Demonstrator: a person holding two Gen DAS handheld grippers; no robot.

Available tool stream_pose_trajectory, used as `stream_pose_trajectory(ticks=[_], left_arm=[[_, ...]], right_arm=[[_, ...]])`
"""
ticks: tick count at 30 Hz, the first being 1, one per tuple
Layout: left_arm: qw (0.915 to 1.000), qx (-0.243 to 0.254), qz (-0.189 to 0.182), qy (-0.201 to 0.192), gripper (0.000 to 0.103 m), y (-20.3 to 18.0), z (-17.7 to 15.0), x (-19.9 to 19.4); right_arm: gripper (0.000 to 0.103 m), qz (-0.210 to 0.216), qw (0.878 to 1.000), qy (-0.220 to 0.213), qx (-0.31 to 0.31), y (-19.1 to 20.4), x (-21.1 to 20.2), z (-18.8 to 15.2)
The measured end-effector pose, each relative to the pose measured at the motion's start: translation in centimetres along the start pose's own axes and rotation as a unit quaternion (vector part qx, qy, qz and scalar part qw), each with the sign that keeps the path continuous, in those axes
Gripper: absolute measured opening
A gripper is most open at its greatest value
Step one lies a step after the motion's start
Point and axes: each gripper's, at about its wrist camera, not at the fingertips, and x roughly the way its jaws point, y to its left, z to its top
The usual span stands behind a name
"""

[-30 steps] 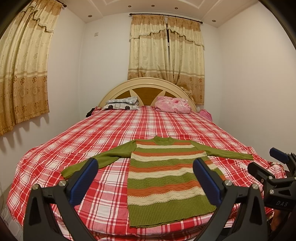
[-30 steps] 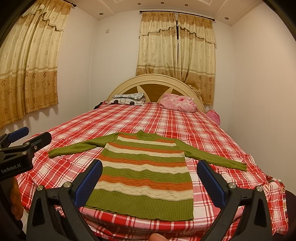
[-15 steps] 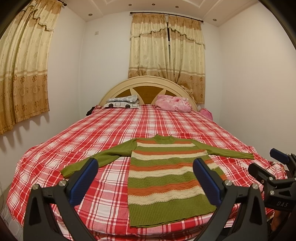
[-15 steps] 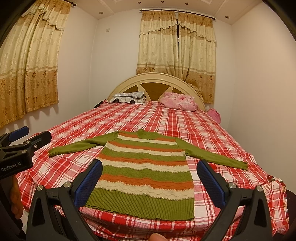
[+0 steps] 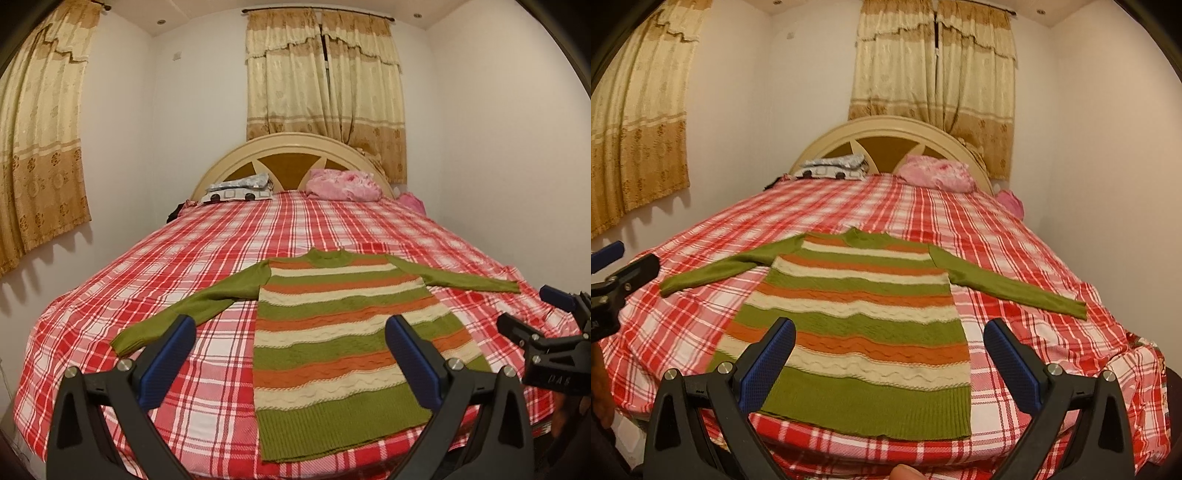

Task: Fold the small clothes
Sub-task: 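Move the right tool to the sweater's sleeve cuff and grasp it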

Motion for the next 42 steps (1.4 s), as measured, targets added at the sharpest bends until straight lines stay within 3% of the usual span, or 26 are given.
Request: stream_pose_trajectory(ticks=[21, 42], left_arm=[[0.9971, 0.033, -0.004, 0.068, 0.103, -1.7, 1.6, 11.1], [0.9887, 0.056, -0.026, 0.136, 0.103, -6.3, 3.0, 22.2]], right_arm=[[0.102, -0.043, 0.995, 0.086, 0.025, -6.5, 11.6, 0.6], [0.102, -0.076, 0.982, 0.162, 0.06, -13.4, 22.0, 0.6]])
